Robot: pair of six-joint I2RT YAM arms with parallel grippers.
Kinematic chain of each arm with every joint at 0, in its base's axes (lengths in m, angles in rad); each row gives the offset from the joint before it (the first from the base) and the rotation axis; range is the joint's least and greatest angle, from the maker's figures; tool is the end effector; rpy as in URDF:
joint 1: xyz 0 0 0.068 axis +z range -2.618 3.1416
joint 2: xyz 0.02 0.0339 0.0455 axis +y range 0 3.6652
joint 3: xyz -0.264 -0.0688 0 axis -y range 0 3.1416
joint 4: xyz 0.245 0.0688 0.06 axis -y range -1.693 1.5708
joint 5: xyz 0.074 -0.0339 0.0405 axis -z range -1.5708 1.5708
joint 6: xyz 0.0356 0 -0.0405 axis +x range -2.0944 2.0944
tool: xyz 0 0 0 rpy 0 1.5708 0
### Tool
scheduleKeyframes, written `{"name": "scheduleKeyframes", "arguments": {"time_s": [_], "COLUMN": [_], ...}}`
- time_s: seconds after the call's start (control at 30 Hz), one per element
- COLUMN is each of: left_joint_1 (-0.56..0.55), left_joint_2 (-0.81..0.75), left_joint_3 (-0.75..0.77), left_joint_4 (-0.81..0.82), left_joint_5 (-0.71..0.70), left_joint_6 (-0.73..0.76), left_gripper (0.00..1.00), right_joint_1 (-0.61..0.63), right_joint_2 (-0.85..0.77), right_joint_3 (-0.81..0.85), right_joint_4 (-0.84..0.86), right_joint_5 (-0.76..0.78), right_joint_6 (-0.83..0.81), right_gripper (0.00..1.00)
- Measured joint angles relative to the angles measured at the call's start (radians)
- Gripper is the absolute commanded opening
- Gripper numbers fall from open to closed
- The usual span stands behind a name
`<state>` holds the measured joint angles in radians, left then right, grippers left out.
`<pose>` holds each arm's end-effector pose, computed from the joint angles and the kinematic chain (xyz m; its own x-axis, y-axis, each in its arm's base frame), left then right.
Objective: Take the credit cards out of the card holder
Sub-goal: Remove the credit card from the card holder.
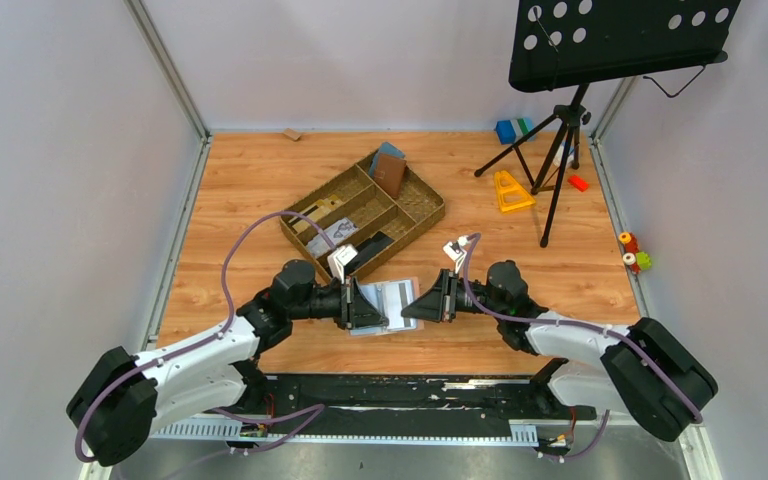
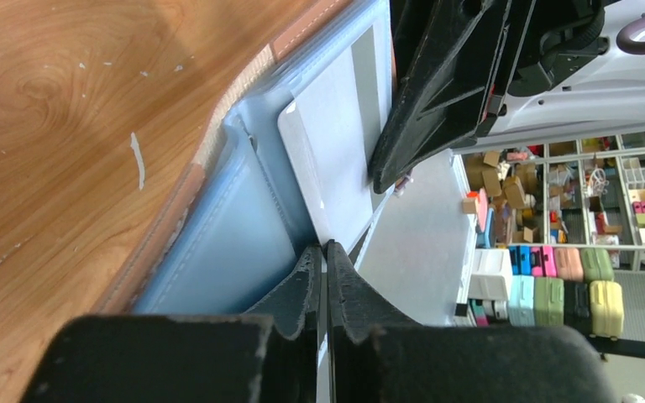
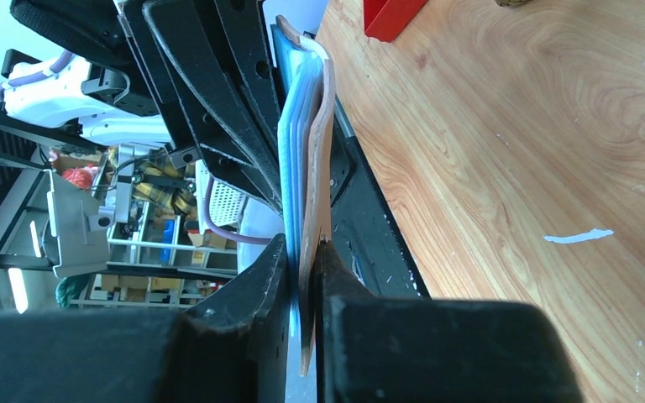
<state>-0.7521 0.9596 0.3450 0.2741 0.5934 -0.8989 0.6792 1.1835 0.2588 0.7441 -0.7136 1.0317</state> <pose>0.1331 -0.1517 0.2029 -0.8963 -0.0500 -0.4406 0.4013 0.3313 -0.8540 0.1526 0.1532 0.1803 -0.9093 0.0998 -0.4041 -0.3811 0.1912 0.9046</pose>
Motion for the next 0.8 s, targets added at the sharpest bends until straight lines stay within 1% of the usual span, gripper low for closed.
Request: {"name": "scheduleKeyframes", "arguments": {"time_s": [0.03,0.07,0.13,0.23,0.3,0.4,0.43,0.5,0.53,0.63,0.67,0.73,0.8], "left_joint_1": [0.001,0.002,0.002,0.001,-0.001,-0.006,-0.006,-0.007,-0.007,-0.007,-0.007,-0.007,-0.007], "left_joint_2": [0.001,0.002,0.002,0.002,0.001,0.0,-0.002,-0.003,-0.004,-0.01,-0.01,-0.01,-0.008], "left_joint_3": [-0.003,-0.006,-0.011,-0.011,-0.01,-0.006,-0.003,0.005,0.007,0.008,0.008,0.008,0.008], "left_joint_4": [0.002,0.005,0.008,0.005,-0.01,-0.04,-0.055,-0.08,-0.085,-0.092,-0.092,-0.093,-0.087], "left_joint_5": [0.0,0.0,0.0,-0.006,-0.031,-0.062,-0.075,-0.092,-0.098,-0.102,-0.103,-0.102,-0.1], "left_joint_6": [-0.004,-0.009,-0.014,-0.016,-0.007,0.015,0.023,0.035,0.041,0.046,0.047,0.046,0.043], "left_gripper": [0.0,0.0,0.0,0.0,0.0,0.0,0.0,0.0,0.0,0.0,0.03,0.17,0.25], "right_joint_1": [-0.001,-0.002,-0.003,-0.004,-0.002,0.008,0.01,0.011,0.011,0.007,0.008,0.008,0.008], "right_joint_2": [0.009,0.017,0.029,0.033,0.031,-0.008,-0.027,-0.057,-0.071,-0.093,-0.093,-0.093,-0.093], "right_joint_3": [-0.002,-0.005,-0.011,-0.017,-0.017,-0.016,-0.016,-0.016,-0.016,-0.016,-0.016,-0.015,-0.015], "right_joint_4": [0.016,0.03,0.053,0.066,0.061,0.026,0.006,-0.033,-0.057,-0.147,-0.154,-0.169,-0.172], "right_joint_5": [-0.005,-0.009,-0.014,-0.015,-0.009,0.005,0.011,0.026,0.033,0.065,0.065,0.067,0.067], "right_joint_6": [0.008,0.014,0.023,0.025,0.026,0.01,0.003,-0.014,-0.027,-0.056,-0.058,-0.064,-0.065], "right_gripper": [0.01,0.03,0.11,0.25,0.28,0.26,0.23,0.05,0.01,0.0,0.0,0.0,0.0]}}
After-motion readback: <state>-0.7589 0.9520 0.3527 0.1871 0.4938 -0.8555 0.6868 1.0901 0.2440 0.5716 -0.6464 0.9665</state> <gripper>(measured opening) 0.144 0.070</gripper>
